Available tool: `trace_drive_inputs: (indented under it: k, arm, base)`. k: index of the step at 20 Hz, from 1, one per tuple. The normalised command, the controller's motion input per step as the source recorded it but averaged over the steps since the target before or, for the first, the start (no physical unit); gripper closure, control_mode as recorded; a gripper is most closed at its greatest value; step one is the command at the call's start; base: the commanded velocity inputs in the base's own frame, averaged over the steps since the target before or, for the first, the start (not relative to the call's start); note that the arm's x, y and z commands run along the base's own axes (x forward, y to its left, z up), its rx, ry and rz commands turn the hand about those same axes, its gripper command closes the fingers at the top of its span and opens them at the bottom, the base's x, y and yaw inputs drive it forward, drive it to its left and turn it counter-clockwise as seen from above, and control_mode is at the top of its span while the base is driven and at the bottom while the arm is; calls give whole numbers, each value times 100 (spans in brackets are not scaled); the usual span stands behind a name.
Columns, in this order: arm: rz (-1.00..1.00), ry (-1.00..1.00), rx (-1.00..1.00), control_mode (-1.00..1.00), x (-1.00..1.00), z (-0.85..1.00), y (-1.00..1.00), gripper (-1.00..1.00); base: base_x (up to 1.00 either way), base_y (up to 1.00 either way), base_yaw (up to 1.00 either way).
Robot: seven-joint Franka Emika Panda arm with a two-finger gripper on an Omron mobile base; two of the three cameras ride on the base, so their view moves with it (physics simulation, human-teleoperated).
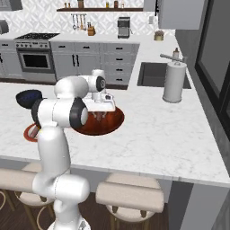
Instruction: Place one bun and one sausage from the bowl on each plate.
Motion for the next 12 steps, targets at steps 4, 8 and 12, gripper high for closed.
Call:
trace_drive_inputs:
  k: [4,8,12]
  arm:
    - [0,-32,30,-100,-99,87,-11,100]
    - [0,-18,7,-100,-100,74,0,100]
    - [0,-17,0,-100,-100,34,0,100]
  base:
    - [0,0,0]
    - [0,0,0]
    - [0,0,0]
